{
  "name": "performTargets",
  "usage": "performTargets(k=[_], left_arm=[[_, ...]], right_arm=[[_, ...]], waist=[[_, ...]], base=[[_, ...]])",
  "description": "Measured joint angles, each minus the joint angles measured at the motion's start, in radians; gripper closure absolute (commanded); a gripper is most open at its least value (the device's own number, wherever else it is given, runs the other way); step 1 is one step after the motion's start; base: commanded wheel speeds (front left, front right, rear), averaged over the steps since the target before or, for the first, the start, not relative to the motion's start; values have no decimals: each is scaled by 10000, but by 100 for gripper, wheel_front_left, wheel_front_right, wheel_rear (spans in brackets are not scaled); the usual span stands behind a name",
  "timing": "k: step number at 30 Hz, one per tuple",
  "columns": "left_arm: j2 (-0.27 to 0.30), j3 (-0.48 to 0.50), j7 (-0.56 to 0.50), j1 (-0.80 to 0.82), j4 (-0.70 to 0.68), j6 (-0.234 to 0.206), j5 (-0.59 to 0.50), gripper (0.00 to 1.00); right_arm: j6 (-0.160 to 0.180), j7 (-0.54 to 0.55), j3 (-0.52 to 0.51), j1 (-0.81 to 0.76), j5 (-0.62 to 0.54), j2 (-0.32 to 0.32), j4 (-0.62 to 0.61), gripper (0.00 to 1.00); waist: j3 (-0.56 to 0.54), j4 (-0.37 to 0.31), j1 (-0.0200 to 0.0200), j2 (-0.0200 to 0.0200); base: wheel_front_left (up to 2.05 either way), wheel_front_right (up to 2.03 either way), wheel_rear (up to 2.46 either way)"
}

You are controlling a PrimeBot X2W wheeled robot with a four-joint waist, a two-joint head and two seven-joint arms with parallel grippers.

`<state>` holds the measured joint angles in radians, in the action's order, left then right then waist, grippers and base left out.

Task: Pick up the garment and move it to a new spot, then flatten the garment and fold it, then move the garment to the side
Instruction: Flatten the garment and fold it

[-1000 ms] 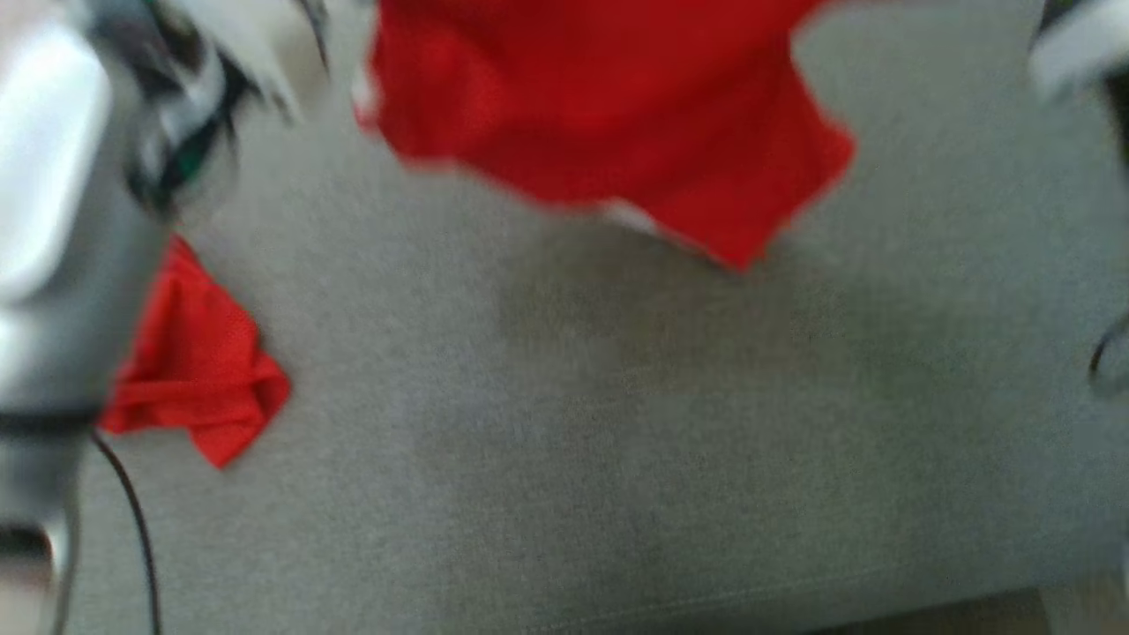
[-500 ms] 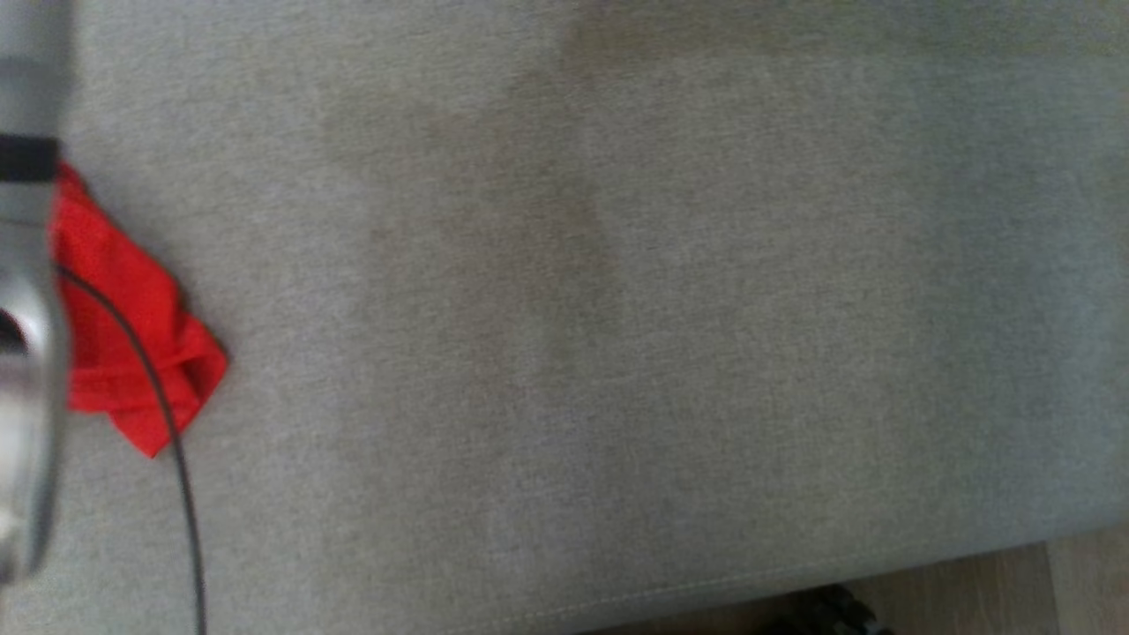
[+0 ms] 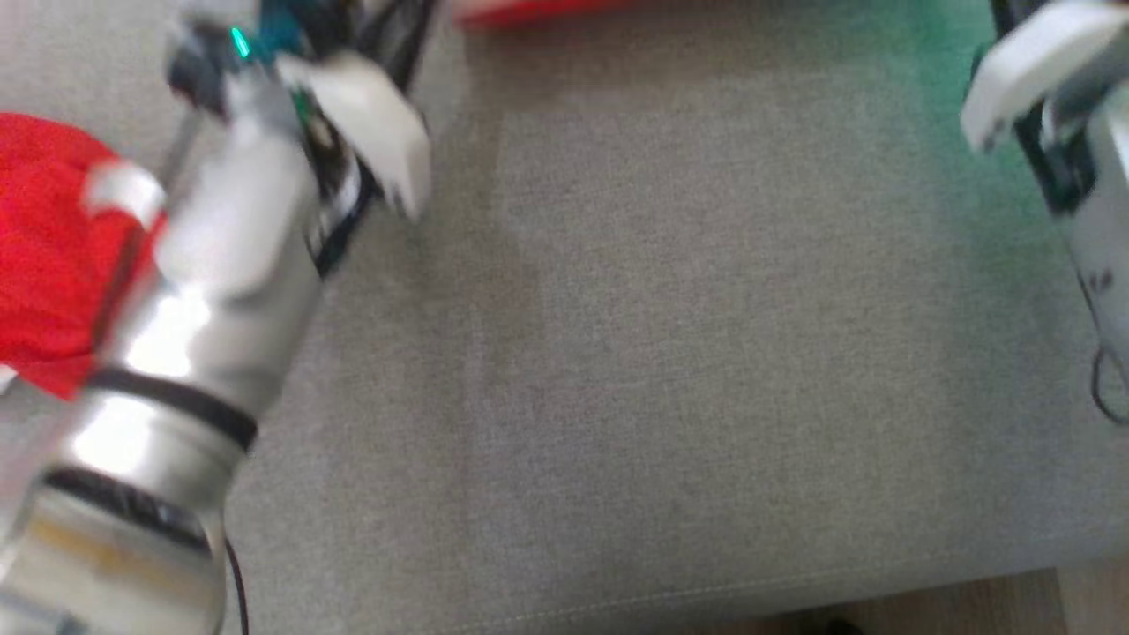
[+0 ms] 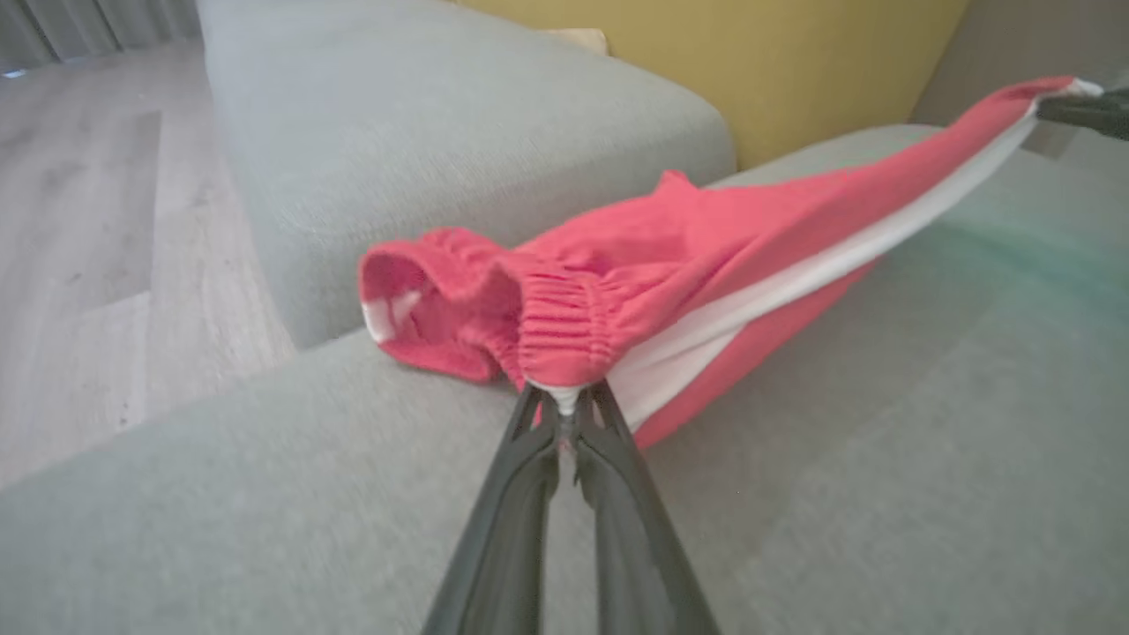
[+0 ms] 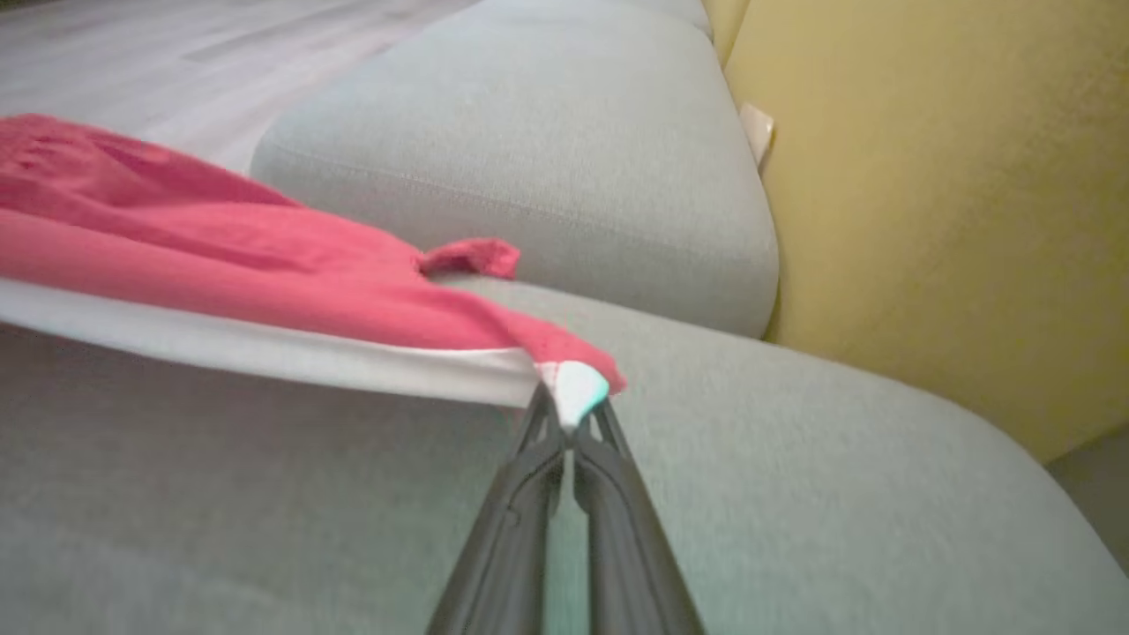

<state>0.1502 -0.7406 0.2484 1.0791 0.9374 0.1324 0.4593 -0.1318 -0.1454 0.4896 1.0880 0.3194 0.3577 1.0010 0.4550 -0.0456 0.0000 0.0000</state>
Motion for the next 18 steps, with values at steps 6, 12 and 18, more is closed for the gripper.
performTargets(k=[6, 12, 18], left_arm=[[376, -1076, 12, -1765, -792, 8, 564, 100], [844, -1666, 12, -2959, -1643, 10, 594, 100], [997, -1894, 13, -3664, -2105, 8, 443, 100]], right_arm=[[0, 635, 1919, -1532, 1616, 1164, -1045, 100], [0, 1239, 3300, -2847, 3087, 2320, -2416, 100], [0, 1726, 4000, -3534, 3946, 3129, -3327, 100]], waist=[[-746, 65, 0, 0], [-1493, 166, 0, 0], [-2125, 163, -1, 0]], base=[[0, 0, 0], [0, 0, 0], [0, 0, 0]])
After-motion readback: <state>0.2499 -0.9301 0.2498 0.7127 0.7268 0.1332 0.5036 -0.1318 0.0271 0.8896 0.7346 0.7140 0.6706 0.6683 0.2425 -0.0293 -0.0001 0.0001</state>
